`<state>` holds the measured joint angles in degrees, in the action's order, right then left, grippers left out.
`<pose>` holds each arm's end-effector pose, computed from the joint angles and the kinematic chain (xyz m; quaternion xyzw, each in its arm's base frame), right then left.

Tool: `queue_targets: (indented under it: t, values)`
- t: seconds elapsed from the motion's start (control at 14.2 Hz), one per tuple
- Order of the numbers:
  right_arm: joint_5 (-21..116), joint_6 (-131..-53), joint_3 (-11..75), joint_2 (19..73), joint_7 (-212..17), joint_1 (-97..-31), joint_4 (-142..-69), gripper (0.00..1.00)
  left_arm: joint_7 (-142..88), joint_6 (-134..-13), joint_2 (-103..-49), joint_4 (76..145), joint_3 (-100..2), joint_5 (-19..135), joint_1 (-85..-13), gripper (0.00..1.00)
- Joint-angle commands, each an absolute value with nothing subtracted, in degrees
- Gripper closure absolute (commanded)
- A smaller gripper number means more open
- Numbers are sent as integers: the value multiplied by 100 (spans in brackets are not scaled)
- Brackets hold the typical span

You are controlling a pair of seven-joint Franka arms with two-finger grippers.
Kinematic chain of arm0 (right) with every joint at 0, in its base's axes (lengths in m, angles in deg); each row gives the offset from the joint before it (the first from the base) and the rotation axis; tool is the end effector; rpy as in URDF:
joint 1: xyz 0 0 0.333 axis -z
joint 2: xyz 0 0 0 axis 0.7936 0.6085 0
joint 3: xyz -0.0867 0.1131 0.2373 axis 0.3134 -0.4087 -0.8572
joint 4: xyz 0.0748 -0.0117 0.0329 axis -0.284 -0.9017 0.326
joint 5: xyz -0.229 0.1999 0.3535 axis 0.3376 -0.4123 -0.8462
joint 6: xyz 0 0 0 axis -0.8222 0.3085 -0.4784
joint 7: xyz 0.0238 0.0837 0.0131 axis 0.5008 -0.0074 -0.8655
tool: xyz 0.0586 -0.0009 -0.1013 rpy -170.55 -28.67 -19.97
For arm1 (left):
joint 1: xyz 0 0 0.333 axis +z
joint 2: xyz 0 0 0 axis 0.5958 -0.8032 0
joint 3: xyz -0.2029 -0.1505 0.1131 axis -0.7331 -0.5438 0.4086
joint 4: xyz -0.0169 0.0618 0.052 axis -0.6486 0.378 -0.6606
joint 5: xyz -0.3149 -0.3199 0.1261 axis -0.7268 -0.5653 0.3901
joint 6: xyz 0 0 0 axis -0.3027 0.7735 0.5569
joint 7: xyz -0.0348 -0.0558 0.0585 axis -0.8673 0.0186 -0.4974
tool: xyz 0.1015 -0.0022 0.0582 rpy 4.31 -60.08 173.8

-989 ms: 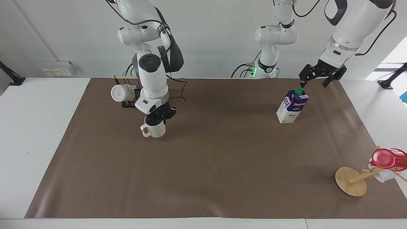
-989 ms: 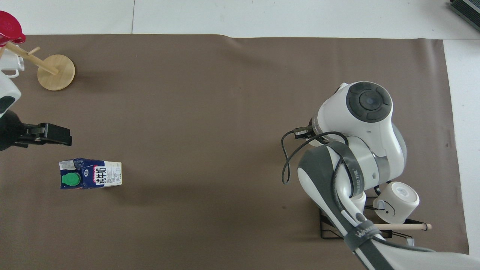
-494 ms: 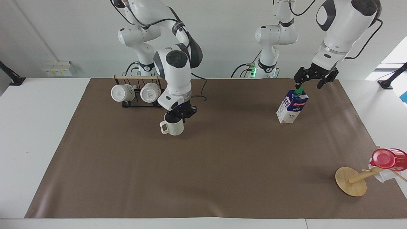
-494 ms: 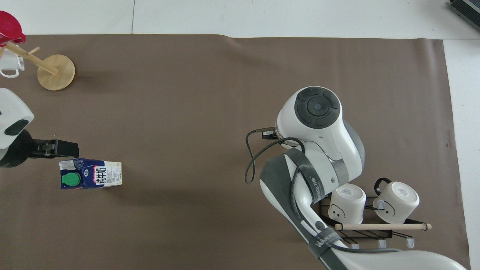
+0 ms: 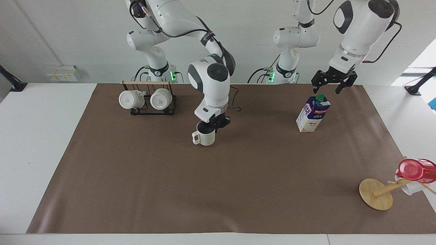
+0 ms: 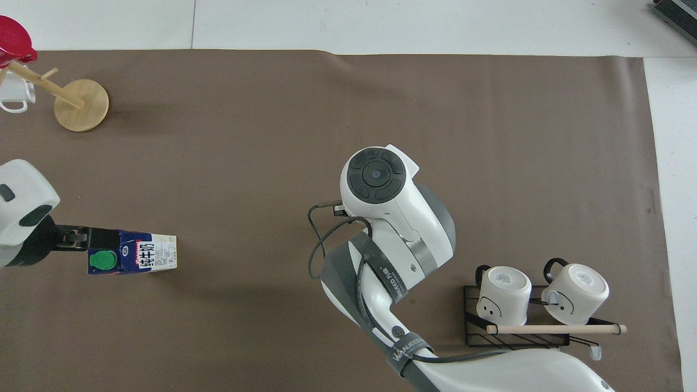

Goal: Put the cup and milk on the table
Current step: 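Grasp the milk carton with the left gripper while the right gripper carries the mug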

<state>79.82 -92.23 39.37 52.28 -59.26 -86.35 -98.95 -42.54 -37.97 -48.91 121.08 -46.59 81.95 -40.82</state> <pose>0.5871 0.3903 0.2942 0.9992 0.0366 -0.0032 0.0149 0.5509 -0.0451 0.4871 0.9992 -0.0380 0.0025 0.0090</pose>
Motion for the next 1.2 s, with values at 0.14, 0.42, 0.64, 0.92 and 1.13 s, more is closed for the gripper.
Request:
queue_targets:
  t: [0.14, 0.42, 0.64, 0.92, 1.13]
  values:
    - [7930, -9385, 3832, 5209, -6142, -8724, -10112, 100, -4364, -4155, -4655, 12524, -4611, 8148, -4078, 0]
    - [7930, -9403, 3814, 5183, -6433, -8715, -10253, 100, -4478, -4339, -4637, 12664, -4619, 8148, -4078, 0]
    - [7922, -9517, 3805, 5165, -6609, -8706, -10341, 100, -4759, -4532, -4585, 12822, -4602, 8148, -4070, 0]
    - [7878, -9754, 3805, 5200, -6539, -8724, -10446, 100, -4786, -4867, -4339, 13235, -4575, 8139, -4061, 0]
    - [7834, -9737, 3805, 5200, -6539, -8715, -10446, 89, -4786, -4946, -4286, 13358, -4575, 8148, -3982, 0]
